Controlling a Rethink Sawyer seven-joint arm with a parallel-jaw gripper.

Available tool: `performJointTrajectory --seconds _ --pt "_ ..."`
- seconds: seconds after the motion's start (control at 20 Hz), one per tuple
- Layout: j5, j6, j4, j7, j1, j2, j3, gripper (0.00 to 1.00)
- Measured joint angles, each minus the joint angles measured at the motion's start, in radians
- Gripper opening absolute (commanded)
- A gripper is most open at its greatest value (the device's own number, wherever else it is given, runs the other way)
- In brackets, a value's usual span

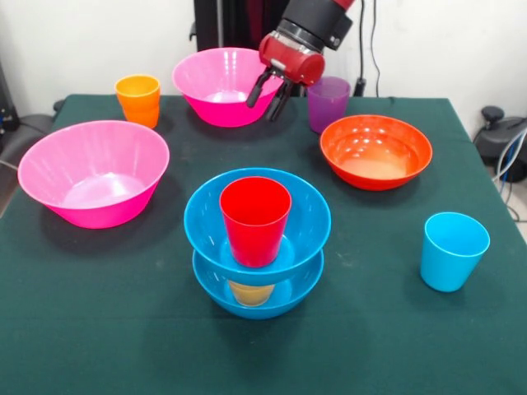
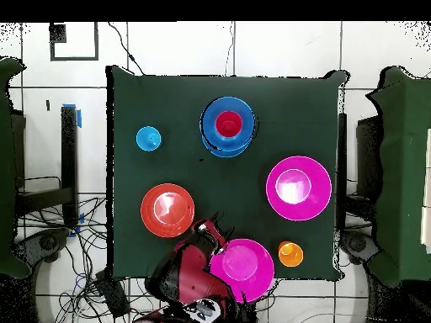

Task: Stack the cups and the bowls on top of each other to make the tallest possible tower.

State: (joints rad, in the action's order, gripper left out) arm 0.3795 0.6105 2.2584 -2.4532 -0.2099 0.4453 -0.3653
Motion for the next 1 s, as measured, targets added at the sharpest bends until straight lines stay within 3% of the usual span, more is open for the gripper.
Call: performJointTrajectory --seconds 0.35,1.0 --pt "0.034 -0.041 0.000 0.000 -0.022 0.029 -0.010 1.00" --pt "0.035 -0.042 0.016 0.000 -0.039 0.036 -0.011 1.00"
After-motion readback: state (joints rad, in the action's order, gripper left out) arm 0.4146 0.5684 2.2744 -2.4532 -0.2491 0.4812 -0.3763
